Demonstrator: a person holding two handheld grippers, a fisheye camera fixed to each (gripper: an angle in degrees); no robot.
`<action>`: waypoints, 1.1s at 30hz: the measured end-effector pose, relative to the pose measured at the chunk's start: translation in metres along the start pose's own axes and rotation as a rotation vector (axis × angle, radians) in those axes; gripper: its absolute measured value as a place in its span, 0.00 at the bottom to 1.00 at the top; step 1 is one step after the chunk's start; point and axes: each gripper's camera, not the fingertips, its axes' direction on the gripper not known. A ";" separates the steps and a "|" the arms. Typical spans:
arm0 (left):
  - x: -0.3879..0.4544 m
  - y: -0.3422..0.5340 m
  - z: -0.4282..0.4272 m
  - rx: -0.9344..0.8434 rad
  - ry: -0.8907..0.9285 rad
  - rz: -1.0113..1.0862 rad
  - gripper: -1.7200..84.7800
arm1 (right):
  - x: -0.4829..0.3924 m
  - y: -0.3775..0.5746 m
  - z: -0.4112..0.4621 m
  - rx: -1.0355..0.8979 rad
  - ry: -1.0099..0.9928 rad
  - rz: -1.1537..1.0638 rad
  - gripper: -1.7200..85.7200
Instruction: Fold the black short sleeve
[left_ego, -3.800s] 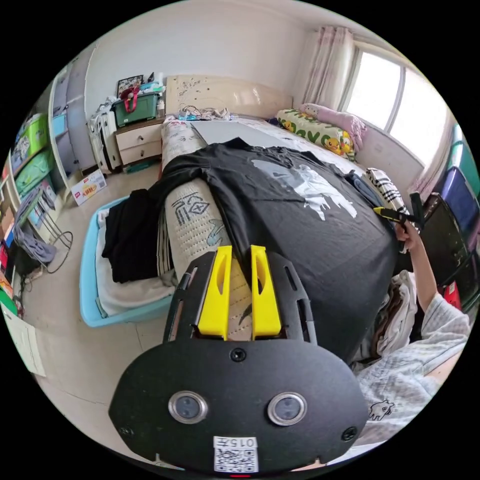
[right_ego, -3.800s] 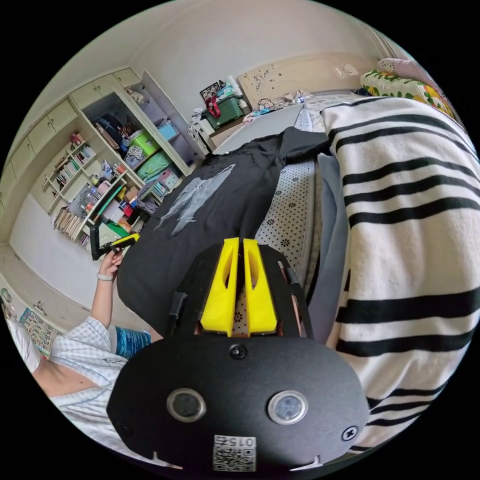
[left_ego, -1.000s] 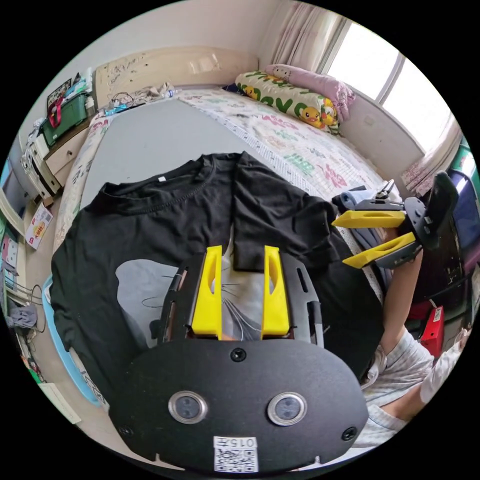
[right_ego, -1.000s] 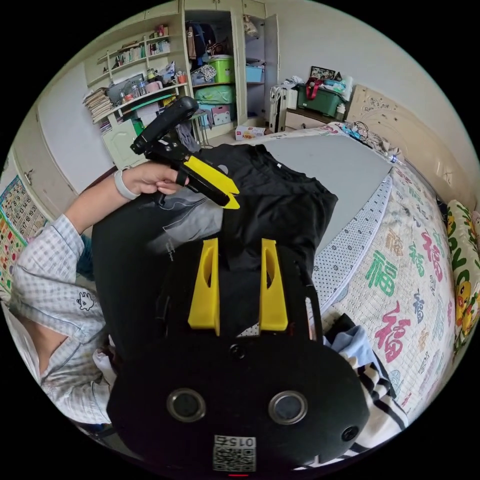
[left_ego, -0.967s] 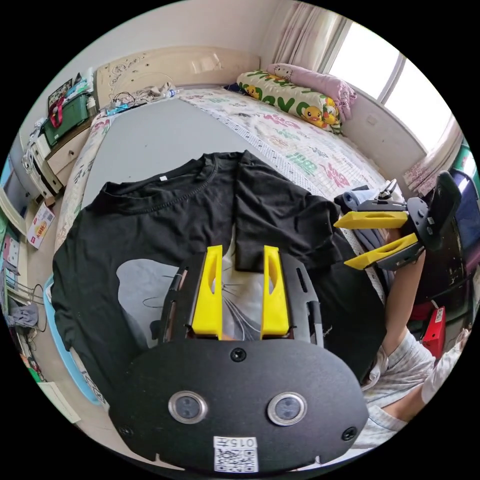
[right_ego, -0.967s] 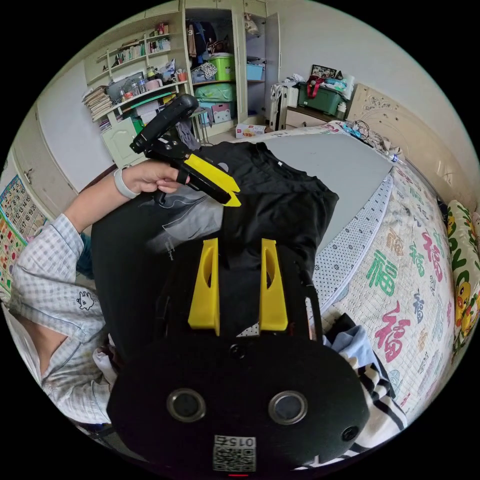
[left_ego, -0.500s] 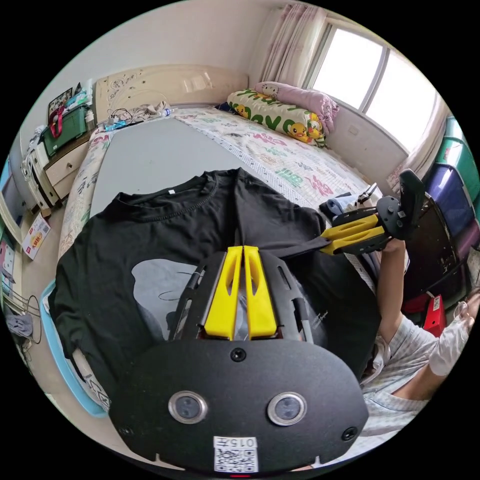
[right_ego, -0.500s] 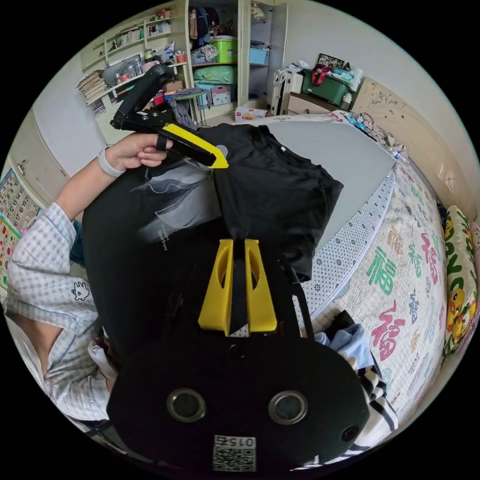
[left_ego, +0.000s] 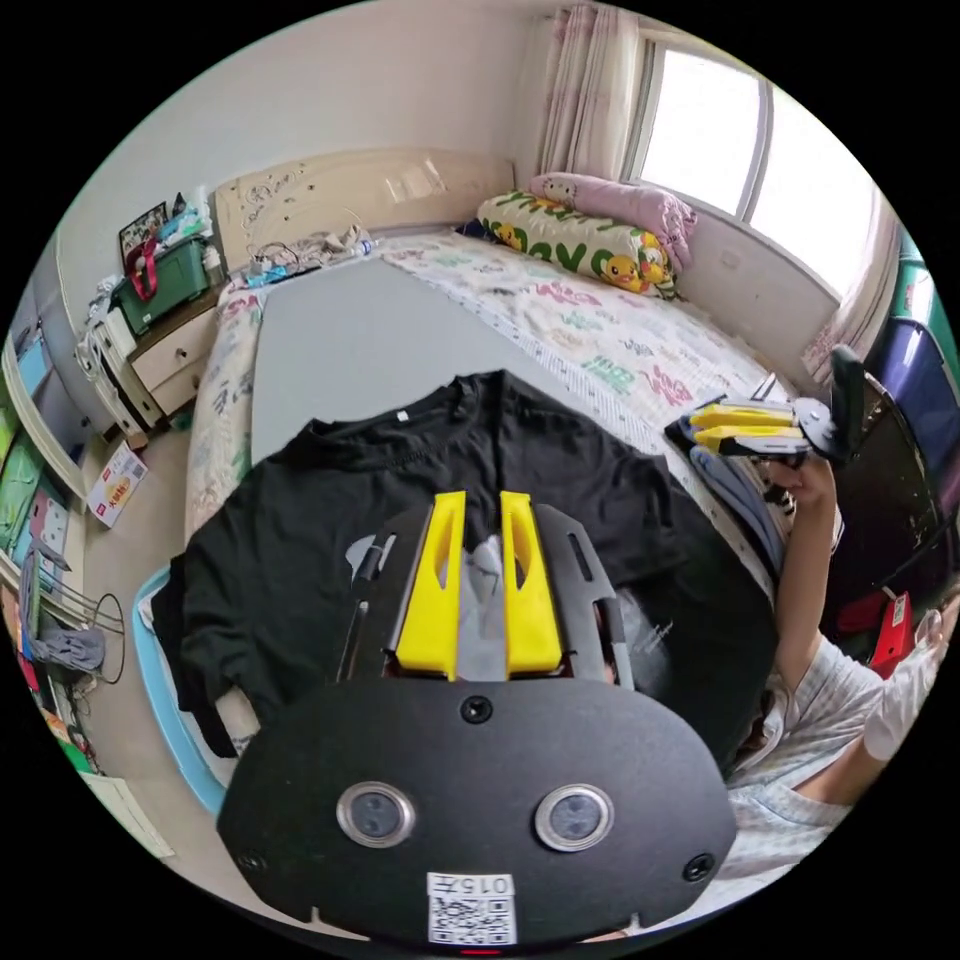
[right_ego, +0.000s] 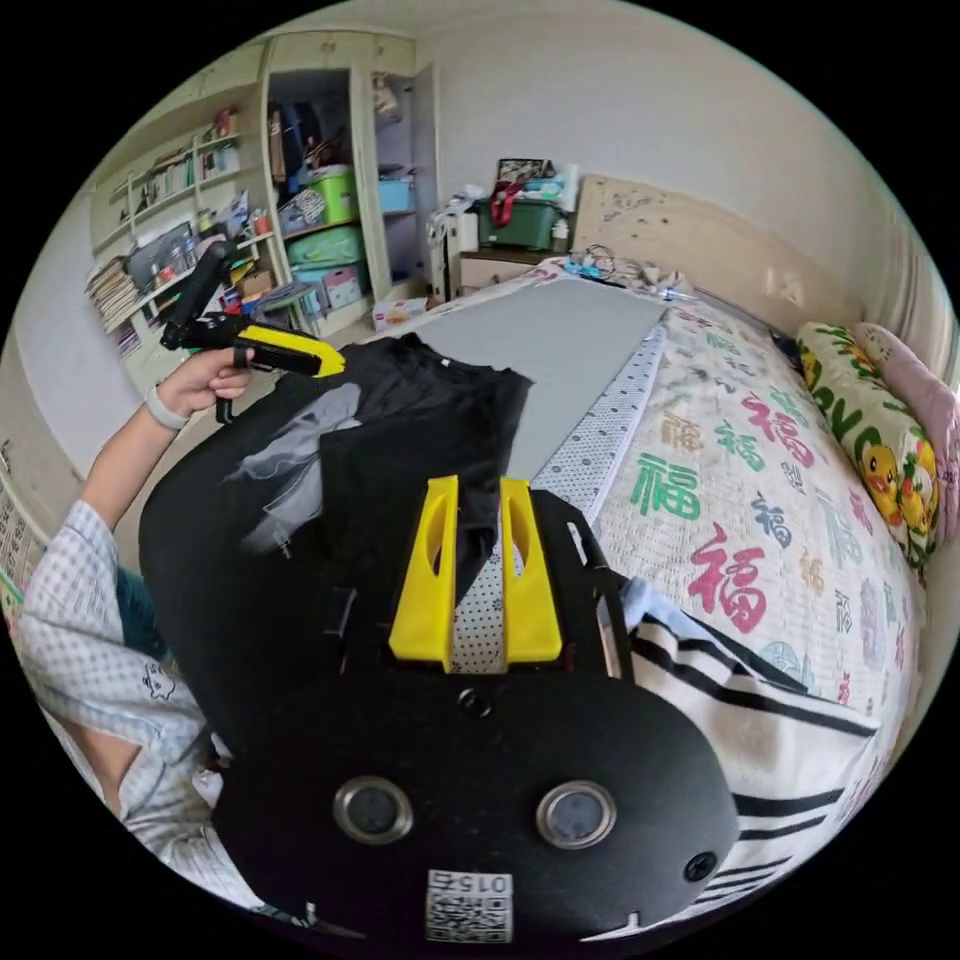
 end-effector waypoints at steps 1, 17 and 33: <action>0.004 -0.016 -0.005 0.043 0.004 -0.005 0.10 | 0.004 0.000 0.004 -0.008 -0.018 0.018 0.11; 0.043 -0.152 0.223 -0.121 0.071 -0.023 0.07 | -0.050 -0.020 0.069 -0.376 0.217 -0.175 0.10; 0.071 -0.175 0.237 -0.129 -0.086 0.001 0.05 | -0.055 -0.019 0.077 -0.407 0.230 -0.136 0.04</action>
